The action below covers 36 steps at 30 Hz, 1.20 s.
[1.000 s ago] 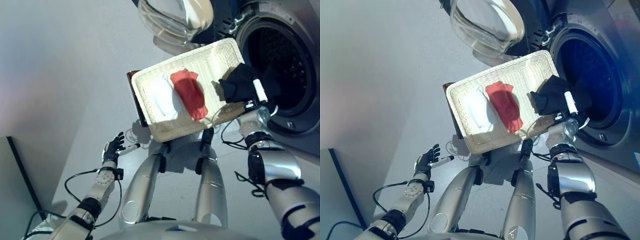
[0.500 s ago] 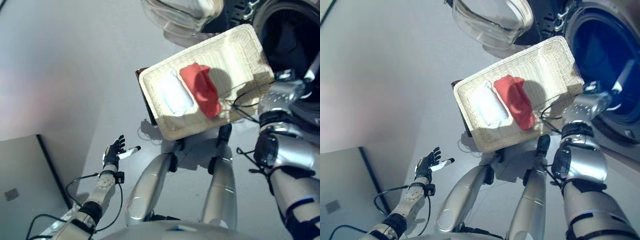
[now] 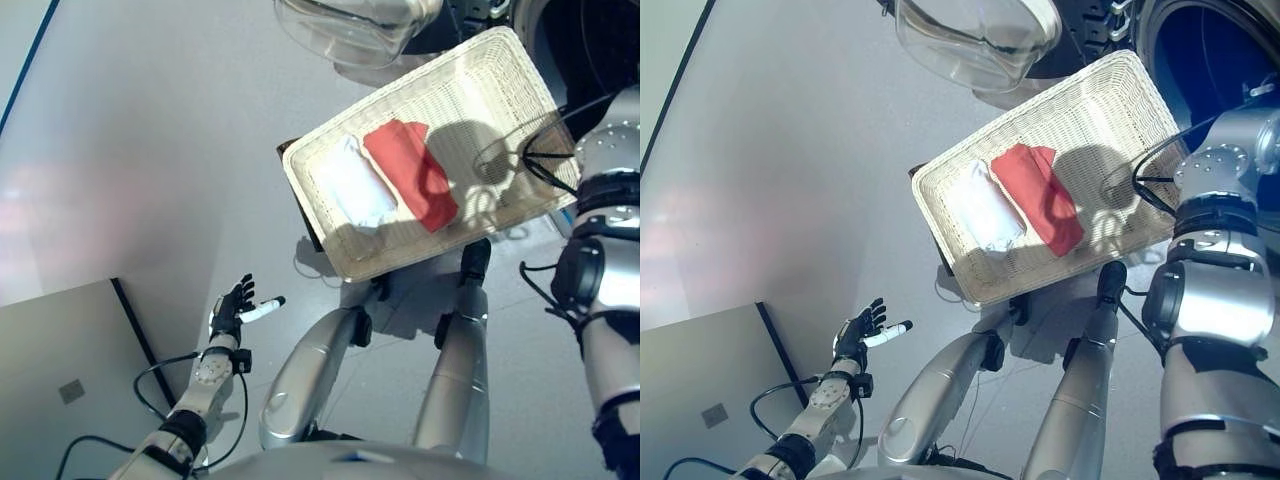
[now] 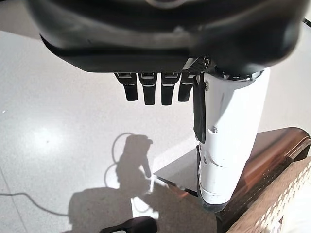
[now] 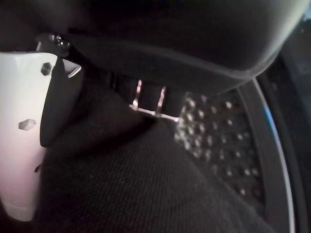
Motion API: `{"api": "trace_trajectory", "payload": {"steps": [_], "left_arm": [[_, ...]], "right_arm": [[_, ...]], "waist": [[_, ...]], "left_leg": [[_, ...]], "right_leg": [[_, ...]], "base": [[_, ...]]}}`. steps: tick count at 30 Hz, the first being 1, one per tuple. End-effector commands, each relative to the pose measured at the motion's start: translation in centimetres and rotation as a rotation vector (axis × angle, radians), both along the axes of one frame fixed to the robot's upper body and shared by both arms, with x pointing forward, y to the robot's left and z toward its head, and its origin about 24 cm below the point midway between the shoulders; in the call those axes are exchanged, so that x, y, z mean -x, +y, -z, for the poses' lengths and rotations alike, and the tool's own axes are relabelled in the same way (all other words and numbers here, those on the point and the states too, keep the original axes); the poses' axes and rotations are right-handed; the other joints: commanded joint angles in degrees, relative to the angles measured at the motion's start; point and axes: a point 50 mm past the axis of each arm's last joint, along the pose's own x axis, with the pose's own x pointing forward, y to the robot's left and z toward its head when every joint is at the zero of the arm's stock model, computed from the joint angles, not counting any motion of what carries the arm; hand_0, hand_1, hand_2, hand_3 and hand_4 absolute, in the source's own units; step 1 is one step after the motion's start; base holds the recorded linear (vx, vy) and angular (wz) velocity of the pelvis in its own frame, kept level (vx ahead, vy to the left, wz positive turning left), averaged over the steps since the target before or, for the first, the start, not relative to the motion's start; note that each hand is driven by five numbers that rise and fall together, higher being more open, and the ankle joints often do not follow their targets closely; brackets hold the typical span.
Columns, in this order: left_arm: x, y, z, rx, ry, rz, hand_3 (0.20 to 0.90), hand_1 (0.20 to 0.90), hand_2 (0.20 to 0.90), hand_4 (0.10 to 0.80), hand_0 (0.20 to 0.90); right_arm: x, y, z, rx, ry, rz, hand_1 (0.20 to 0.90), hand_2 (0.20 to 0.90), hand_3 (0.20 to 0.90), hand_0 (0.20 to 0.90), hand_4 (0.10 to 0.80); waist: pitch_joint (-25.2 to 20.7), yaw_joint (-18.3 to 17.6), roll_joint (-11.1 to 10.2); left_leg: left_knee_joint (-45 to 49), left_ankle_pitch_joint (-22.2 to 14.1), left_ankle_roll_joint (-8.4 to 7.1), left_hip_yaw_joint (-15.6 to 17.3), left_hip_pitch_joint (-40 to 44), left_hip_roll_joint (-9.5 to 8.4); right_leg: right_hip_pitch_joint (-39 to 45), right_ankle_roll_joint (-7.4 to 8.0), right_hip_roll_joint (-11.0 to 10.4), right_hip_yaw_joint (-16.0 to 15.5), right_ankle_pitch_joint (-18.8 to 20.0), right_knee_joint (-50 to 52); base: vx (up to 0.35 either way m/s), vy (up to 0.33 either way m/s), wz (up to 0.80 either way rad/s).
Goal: Pick up the clothes and place them into the washing machine
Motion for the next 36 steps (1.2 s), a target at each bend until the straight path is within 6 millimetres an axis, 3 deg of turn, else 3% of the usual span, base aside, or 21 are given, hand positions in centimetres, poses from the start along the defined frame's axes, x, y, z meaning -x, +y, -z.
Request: {"api": "trace_trajectory", "payload": {"steps": [1, 11, 16, 21, 23, 25, 28, 36], "left_arm": [[2.3, 2.8, 0.9, -0.049, 0.036, -0.096, 0.900, 0.900, 0.900, 0.800, 0.900], [2.4, 2.5, 1.2, -0.018, 0.048, -0.129, 0.900, 0.900, 0.900, 0.800, 0.900], [2.6, 2.5, 1.5, -0.026, 0.072, -0.129, 0.900, 0.900, 0.900, 0.800, 0.900], [2.8, 2.1, 1.8, -0.011, 0.088, -0.122, 0.900, 0.900, 0.900, 0.800, 0.900], [2.8, 2.3, 1.9, -0.019, 0.099, -0.111, 0.900, 0.900, 0.900, 0.800, 0.900], [2.8, 2.4, 1.9, -0.025, 0.104, -0.106, 0.900, 0.900, 0.900, 0.800, 0.900], [3.0, 2.7, 2.0, -0.038, 0.128, -0.089, 0.900, 0.900, 0.900, 0.800, 0.900], [3.6, 2.9, 2.1, -0.041, 0.137, -0.060, 0.900, 0.900, 0.900, 0.800, 0.900]], "right_arm": [[7.1, -1.8, -11.4, 0.395, -0.266, 0.233, 0.900, 0.900, 0.900, 0.900, 0.800], [3.8, -1.1, -7.5, 0.315, -0.181, 0.120, 0.900, 0.900, 0.900, 0.900, 0.800], [1.3, -0.7, -3.5, 0.217, -0.051, 0.043, 0.900, 0.900, 0.900, 0.900, 0.800], [-0.5, 0.2, -1.0, 0.151, 0.004, -0.044, 0.900, 0.900, 0.900, 0.900, 0.800], [-1.0, -0.6, 1.3, 0.126, 0.186, -0.048, 0.900, 0.900, 0.900, 0.900, 0.800], [-1.8, -0.1, 2.4, 0.098, 0.257, -0.102, 0.900, 0.900, 0.900, 0.900, 0.800], [-1.9, -0.8, 4.8, 0.097, 0.480, -0.121, 0.900, 0.900, 0.900, 0.900, 0.800], [-2.3, -0.2, 6.7, 0.122, 0.617, -0.162, 0.900, 0.900, 0.900, 0.900, 0.800]], "waist": [[-5.5, -1.1, 0.7], [-5.4, -1.7, 1.0], [-5.6, -1.6, 1.0], [-5.6, -1.4, 0.9], [-5.7, -1.3, 0.7], [-5.6, -1.3, 0.5], [-5.7, -1.5, 0.0], [-5.9, -1.1, -0.8]], "left_leg": [[0.2, 1.2, -6.90, -4.5, -2.7, 0.55], [0.1, 0.9, -6.87, -4.1, -2.6, 0.37], [-0.1, 1.0, -6.96, -4.1, -2.3, 0.51], [-0.5, 1.2, -7.06, -4.0, -1.9, 0.63], [-0.5, 1.3, -7.14, -4.1, -1.6, 0.71], [-0.7, 1.4, -7.22, -3.9, -1.3, 0.85], [-0.8, 1.5, -7.34, -4.0, -1.1, 1.04], [-0.8, 2.0, -7.50, -4.5, -0.8, 1.38]], "right_leg": [[1.5, -2.26, 3.8, -3.2, -8.5, 8.1], [1.7, -2.60, 3.9, -2.9, -8.1, 7.7], [2.1, -2.70, 4.1, -2.9, -7.9, 7.2], [2.8, -2.80, 4.3, -2.8, -7.6, 6.6], [3.2, -2.87, 4.3, -3.0, -7.5, 6.4], [3.6, -3.01, 4.6, -3.2, -7.3, 6.1], [4.2, -3.15, 4.7, -3.5, -7.1, 5.6], [5.1, -3.44, 5.1, -4.2, -6.9, 4.9]], "base": [[0.000, 0.000, 0.00], [0.001, 0.005, -0.02], [-0.003, 0.002, 0.01], [-0.001, 0.000, -0.01], [0.000, 0.000, 0.00], [-0.010, -0.010, -0.03], [-0.008, -0.009, -0.02], [-0.007, -0.013, 0.00]]}}
